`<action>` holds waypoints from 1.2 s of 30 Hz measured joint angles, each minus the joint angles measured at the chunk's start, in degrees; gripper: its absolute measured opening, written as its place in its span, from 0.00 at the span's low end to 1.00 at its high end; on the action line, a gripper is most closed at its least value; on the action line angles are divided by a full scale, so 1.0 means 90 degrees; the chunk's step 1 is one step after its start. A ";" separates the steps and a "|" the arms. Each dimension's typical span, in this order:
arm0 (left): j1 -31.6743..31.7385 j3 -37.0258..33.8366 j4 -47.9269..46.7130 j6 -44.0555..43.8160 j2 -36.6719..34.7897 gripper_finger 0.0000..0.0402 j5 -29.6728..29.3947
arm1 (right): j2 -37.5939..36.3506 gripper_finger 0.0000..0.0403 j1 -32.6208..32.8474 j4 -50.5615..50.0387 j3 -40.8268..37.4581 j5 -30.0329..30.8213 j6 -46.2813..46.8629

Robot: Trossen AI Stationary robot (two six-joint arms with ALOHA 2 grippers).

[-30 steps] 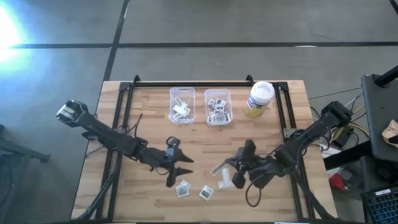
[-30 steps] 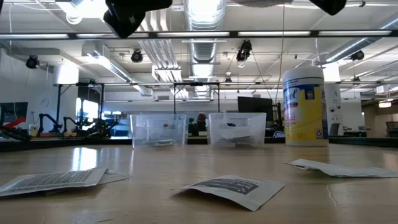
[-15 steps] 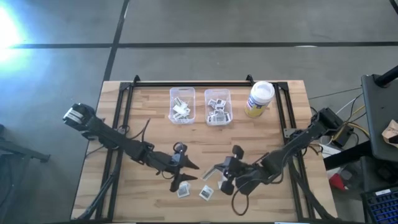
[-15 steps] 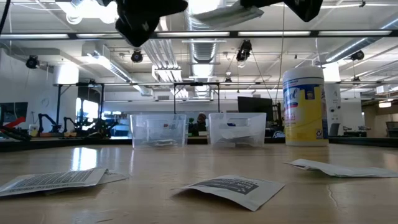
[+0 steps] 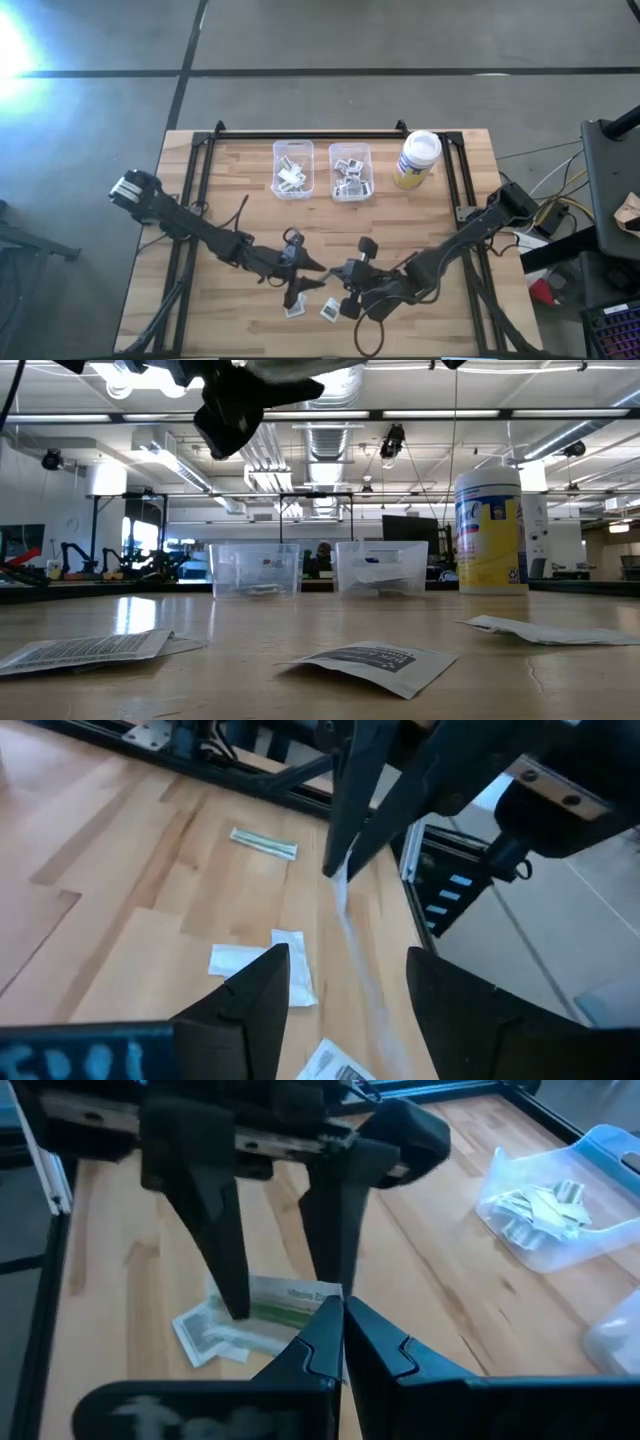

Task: Pick & Place First Aid Supplies
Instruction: Put the green bandage pack into the left transparent bin

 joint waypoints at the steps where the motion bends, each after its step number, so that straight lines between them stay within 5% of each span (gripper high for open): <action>1: 0.0010 0.0000 -0.0001 -0.0012 -0.0010 0.48 -0.0018 | -0.0005 0.02 -0.0002 -0.0073 0.0003 -0.0002 0.0001; 6: 0.0029 0.0002 -0.0019 -0.0159 -0.0090 0.39 -0.0021 | -0.0044 0.02 -0.0018 -0.0066 -0.0033 -0.0002 0.0008; 16: 0.0044 0.0000 -0.0064 0.0014 -0.0083 0.03 -0.0021 | -0.0058 0.02 -0.0051 -0.0049 -0.0038 -0.0012 0.0006; 27: 0.0053 0.0000 -0.0367 -0.0002 -0.0083 0.00 -0.0026 | -0.0079 0.03 -0.0122 -0.0059 -0.0041 -0.0262 -0.0048; 36: 0.0293 -0.0003 -0.1644 -0.0186 -0.0511 0.00 -0.0398 | -0.0291 0.21 -0.0337 -0.0803 -0.0043 -0.0607 0.0073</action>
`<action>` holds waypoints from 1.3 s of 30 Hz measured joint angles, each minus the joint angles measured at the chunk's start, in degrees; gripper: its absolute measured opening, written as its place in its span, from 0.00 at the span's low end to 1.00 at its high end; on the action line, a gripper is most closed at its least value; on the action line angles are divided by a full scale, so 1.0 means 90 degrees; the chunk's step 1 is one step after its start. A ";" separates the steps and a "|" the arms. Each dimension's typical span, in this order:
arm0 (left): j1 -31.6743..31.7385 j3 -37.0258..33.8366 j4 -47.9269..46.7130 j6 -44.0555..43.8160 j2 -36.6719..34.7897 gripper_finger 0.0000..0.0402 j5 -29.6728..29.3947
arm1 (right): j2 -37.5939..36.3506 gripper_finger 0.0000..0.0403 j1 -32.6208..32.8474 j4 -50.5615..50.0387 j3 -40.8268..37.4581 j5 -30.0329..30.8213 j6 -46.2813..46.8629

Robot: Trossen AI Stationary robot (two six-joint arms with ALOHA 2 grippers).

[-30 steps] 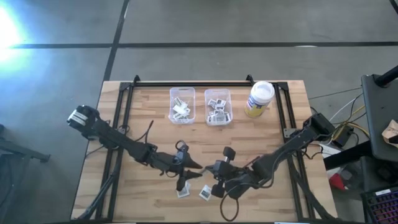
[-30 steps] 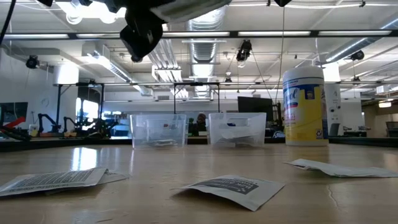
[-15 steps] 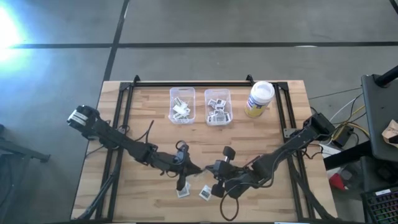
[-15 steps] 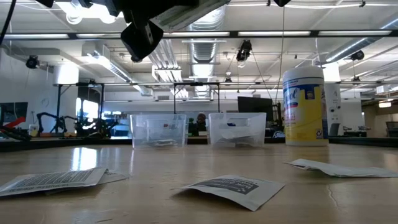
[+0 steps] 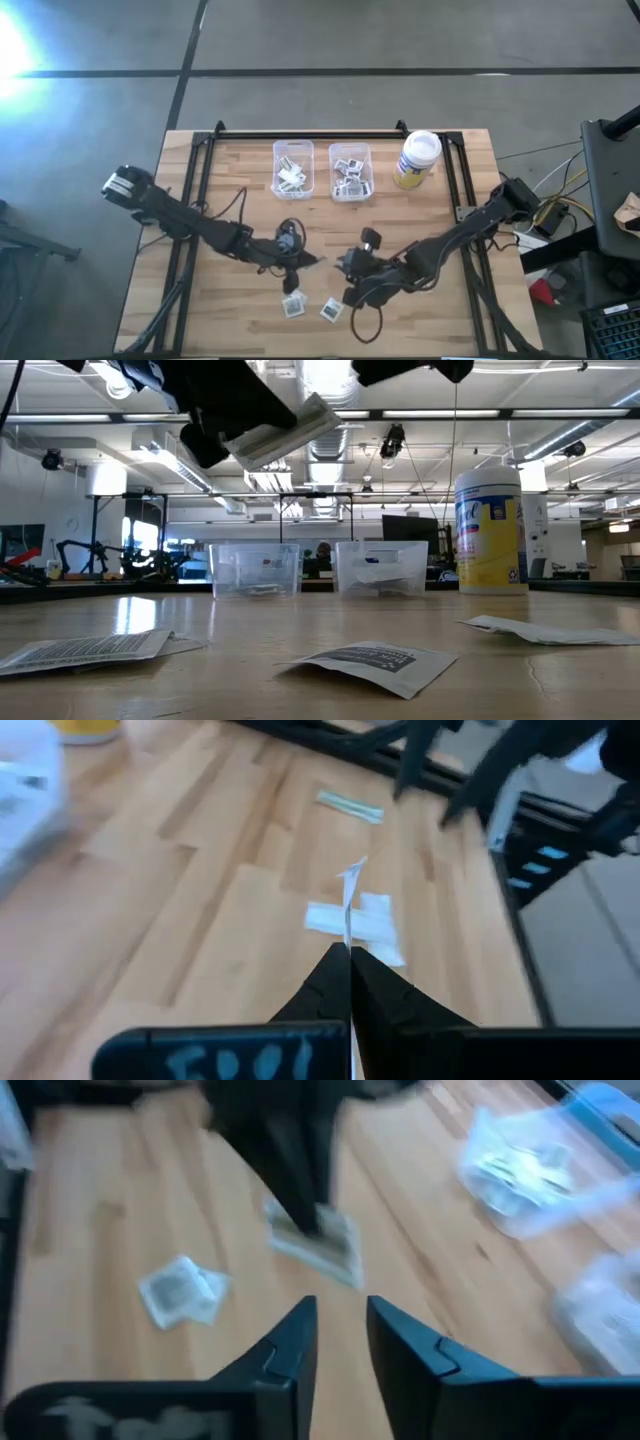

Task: Pick & Place First Aid Supplies
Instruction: Put the green bandage pack into the left transparent bin

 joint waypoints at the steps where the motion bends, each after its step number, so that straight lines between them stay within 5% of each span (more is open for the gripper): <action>1: 0.0027 0.0000 -0.0179 0.0000 -0.0100 0.00 -0.0029 | -0.0059 0.23 -0.0018 -0.0233 -0.0002 0.0021 0.0107; 10: 0.0587 0.0000 -0.1597 0.0242 -0.1378 0.00 -0.0580 | -0.0358 0.33 0.0024 -0.0933 -0.0002 0.0039 0.0797; 17: 0.1692 -0.0314 -0.2027 0.0392 -0.2296 0.00 -0.0557 | -0.0229 0.33 0.0092 -0.0918 -0.0007 -0.0280 0.0800; 28: 0.3519 -0.1773 0.0287 0.0341 -0.2828 0.00 0.0404 | -0.0025 0.27 0.0117 -0.0870 -0.0006 -0.0269 0.0986; 39: 0.4513 -0.2449 0.1308 0.0138 -0.2126 0.00 -0.0378 | -0.0015 0.25 0.0114 -0.0808 -0.0005 -0.0238 0.1011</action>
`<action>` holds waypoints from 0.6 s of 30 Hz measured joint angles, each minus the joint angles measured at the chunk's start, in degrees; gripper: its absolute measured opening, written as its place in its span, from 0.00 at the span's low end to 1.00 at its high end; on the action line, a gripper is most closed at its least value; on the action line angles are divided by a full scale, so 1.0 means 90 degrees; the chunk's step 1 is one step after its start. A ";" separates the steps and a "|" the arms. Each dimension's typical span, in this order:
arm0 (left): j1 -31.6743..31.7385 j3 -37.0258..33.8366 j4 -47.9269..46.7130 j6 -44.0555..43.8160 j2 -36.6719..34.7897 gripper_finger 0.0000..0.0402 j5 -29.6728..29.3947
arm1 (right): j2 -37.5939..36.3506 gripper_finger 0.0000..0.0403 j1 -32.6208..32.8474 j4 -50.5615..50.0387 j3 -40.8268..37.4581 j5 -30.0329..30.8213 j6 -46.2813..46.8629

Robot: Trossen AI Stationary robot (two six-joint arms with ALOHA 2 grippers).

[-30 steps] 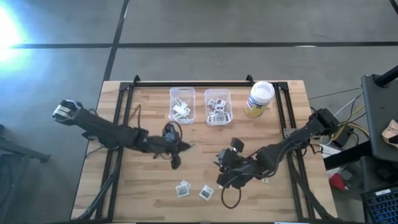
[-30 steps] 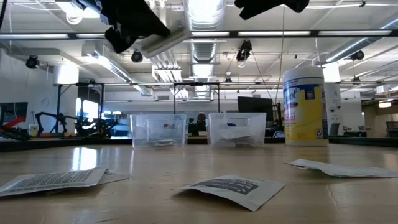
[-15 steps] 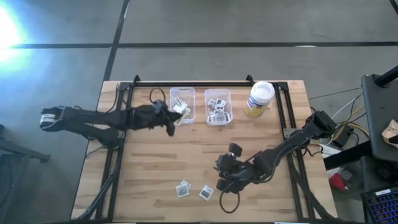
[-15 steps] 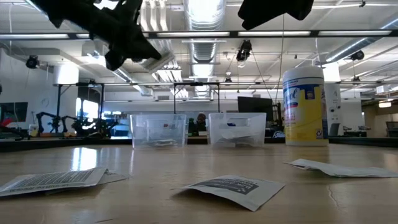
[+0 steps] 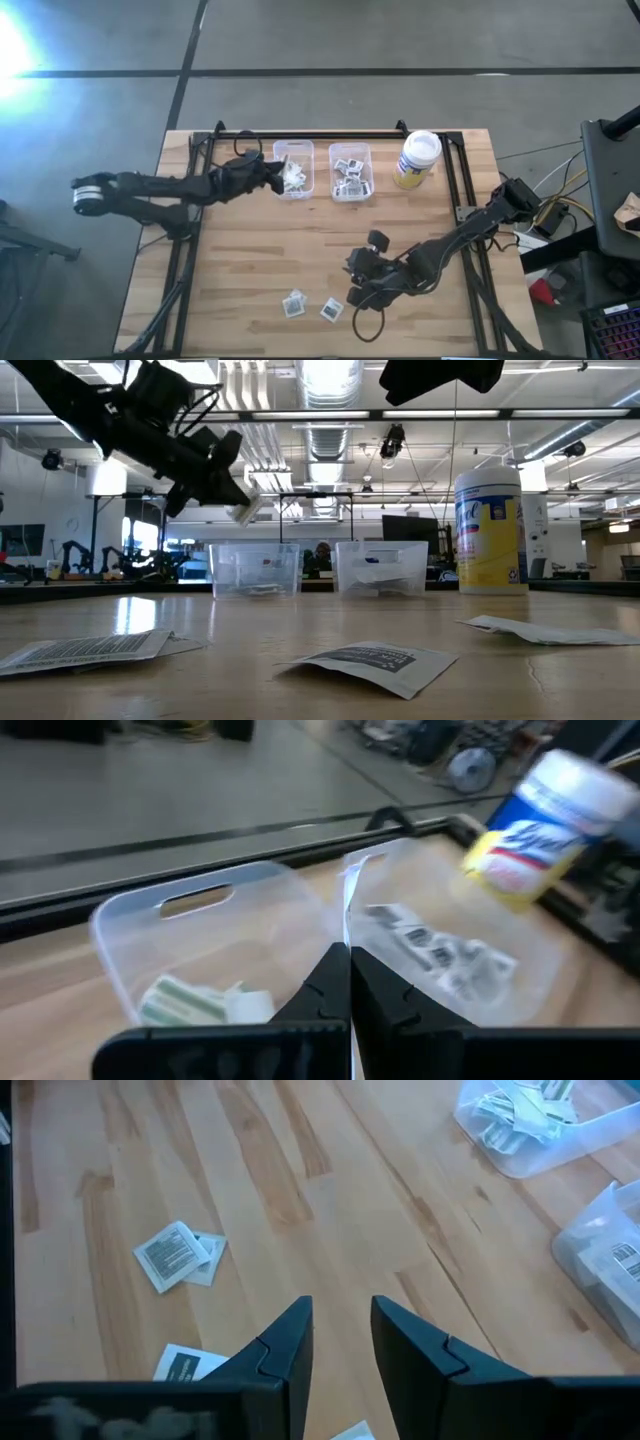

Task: Pick & Place First Aid Supplies
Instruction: Put the green bandage pack into the left transparent bin

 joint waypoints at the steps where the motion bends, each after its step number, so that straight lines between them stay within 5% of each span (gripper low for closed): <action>1: 0.0039 -0.0002 0.0005 -0.0008 0.0091 0.00 -0.0021 | 0.0000 0.25 0.0000 0.0004 -0.0001 0.0004 -0.0001; 18: 0.0182 0.0232 -0.0009 -0.0307 0.1437 0.00 -0.0080 | 0.0000 0.24 0.0000 0.0068 -0.0104 0.0015 -0.0049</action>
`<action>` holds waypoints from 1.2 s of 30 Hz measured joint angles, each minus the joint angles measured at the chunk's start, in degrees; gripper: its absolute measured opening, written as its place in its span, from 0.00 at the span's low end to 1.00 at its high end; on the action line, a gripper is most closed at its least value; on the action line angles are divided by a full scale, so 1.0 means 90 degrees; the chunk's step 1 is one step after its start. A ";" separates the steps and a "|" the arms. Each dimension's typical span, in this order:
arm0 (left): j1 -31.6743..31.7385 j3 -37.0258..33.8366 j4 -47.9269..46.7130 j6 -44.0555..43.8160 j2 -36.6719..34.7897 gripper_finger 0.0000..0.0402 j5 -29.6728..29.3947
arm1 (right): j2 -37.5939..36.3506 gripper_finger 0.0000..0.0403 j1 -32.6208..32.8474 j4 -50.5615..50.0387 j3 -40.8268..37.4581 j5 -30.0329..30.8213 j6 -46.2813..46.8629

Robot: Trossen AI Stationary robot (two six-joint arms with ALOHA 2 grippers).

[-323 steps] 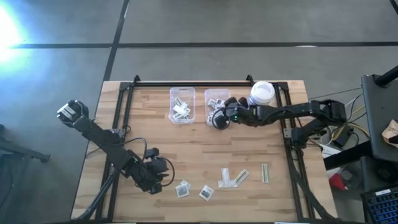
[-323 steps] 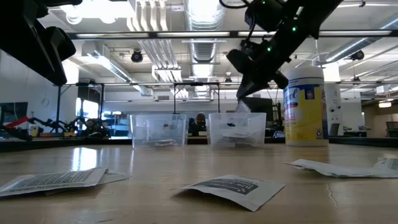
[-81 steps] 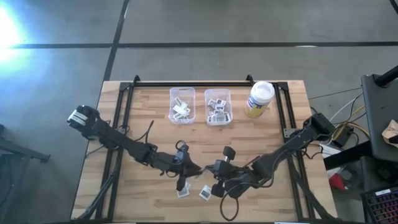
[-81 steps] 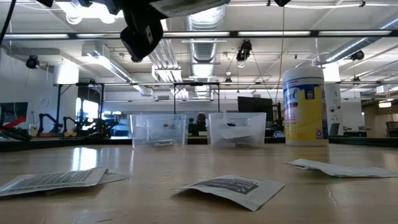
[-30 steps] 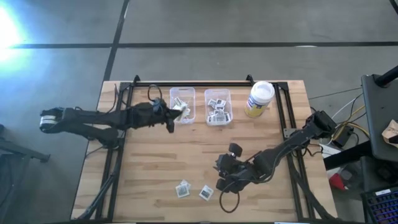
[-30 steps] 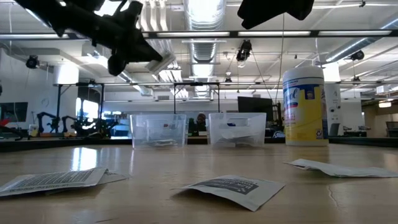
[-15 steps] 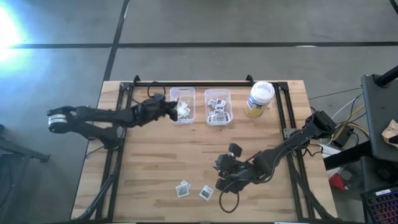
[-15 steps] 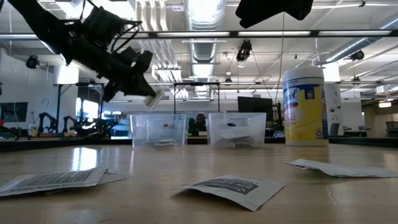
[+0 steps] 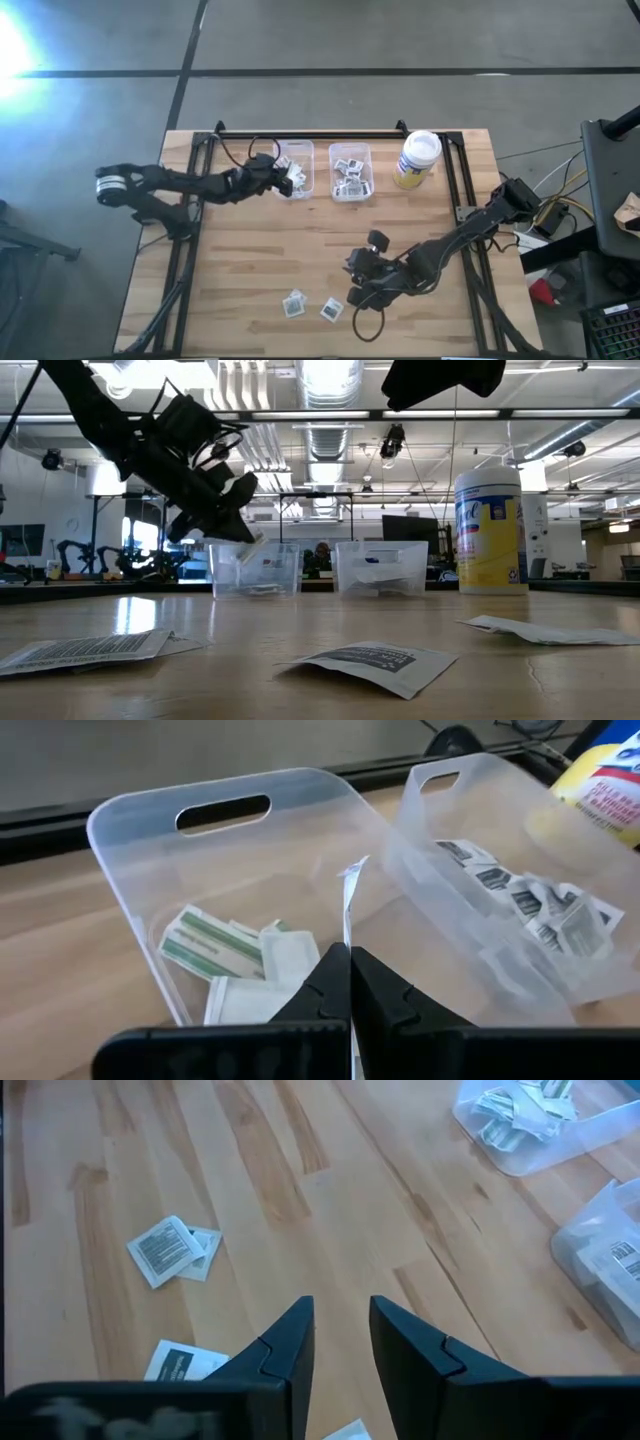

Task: Pick & Place First Aid Supplies
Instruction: Put the green bandage pack into the left transparent bin

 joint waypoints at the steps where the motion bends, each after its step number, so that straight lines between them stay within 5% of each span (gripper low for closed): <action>1: 0.0001 0.0000 -0.0004 -0.0001 0.0029 0.00 0.0000 | 0.0000 0.23 0.0000 0.0003 -0.0013 0.0000 0.0000; 10: 0.0015 0.0000 -0.0042 0.0062 0.0094 0.06 -0.0002 | 0.0001 0.23 0.0011 0.0200 -0.0314 -0.0038 0.0424; 22: 0.0015 0.0000 -0.0049 0.0491 -0.0159 0.29 0.0024 | 0.0002 0.25 0.0402 0.0249 -0.0418 -0.0227 0.0787; 36: -0.0700 0.0012 -0.0329 0.1275 -0.1705 0.32 0.2085 | 0.0002 0.25 0.0674 0.0197 -0.0423 -0.0544 0.1357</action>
